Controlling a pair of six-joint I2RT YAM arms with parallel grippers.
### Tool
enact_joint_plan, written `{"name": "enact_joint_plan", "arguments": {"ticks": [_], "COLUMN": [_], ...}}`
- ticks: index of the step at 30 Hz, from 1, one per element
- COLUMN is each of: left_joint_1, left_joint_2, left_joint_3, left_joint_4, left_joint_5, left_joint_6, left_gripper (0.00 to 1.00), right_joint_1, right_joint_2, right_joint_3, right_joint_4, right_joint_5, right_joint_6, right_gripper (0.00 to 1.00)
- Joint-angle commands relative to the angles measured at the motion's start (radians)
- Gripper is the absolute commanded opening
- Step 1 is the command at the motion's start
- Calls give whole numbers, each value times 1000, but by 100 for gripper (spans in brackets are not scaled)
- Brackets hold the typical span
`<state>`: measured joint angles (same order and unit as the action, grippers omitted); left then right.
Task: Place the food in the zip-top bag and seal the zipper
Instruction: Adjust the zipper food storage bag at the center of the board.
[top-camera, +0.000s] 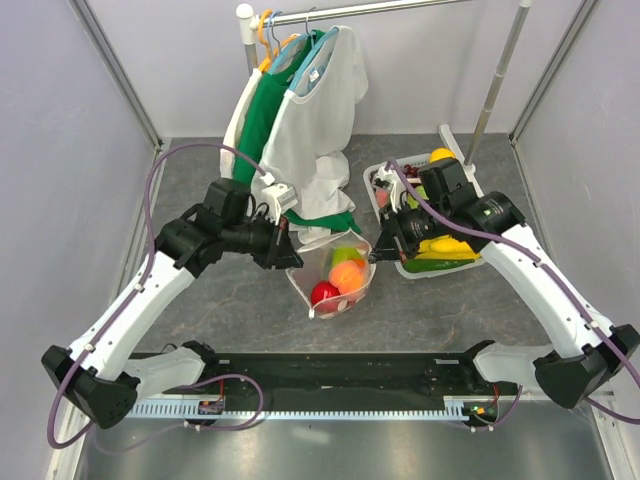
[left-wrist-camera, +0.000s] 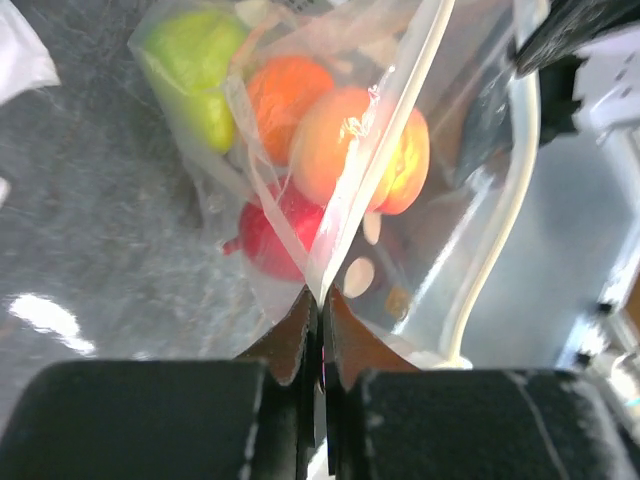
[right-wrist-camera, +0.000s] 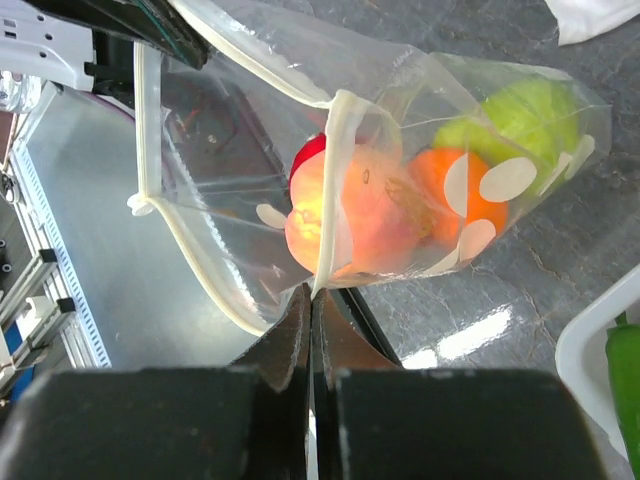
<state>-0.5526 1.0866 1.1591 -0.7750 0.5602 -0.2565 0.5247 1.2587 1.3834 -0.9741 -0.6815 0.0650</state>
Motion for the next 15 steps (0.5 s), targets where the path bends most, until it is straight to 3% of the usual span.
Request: {"name": "enact_joint_plan", "arguments": {"ticks": [1,6,11,13,15], "left_joint_1": [-16,-64,-69,-69,-70], "left_joint_2": [67,101,150,154,162], "left_joint_3": [102,56,60,63,68], "left_joint_4": [-218,-140,-87,-58,-47], "left_joint_5": [-17,-4,-13,-14,-11], "left_joint_6": [309,266,226,214,209], "left_gripper": [11,19,32,43,44], "right_joint_1": [-6,-6,-6,-6,-6], "right_joint_2": [14,103,151,145,140], "right_joint_3": [43,-26,66,84,98], "right_joint_4": [-78,-43,-23,-26,-55], "right_joint_5": [19,83,66,63,57], "right_joint_6": [-48,-140,-148,-156,-168], "right_gripper": [0,0,0,0,0]}}
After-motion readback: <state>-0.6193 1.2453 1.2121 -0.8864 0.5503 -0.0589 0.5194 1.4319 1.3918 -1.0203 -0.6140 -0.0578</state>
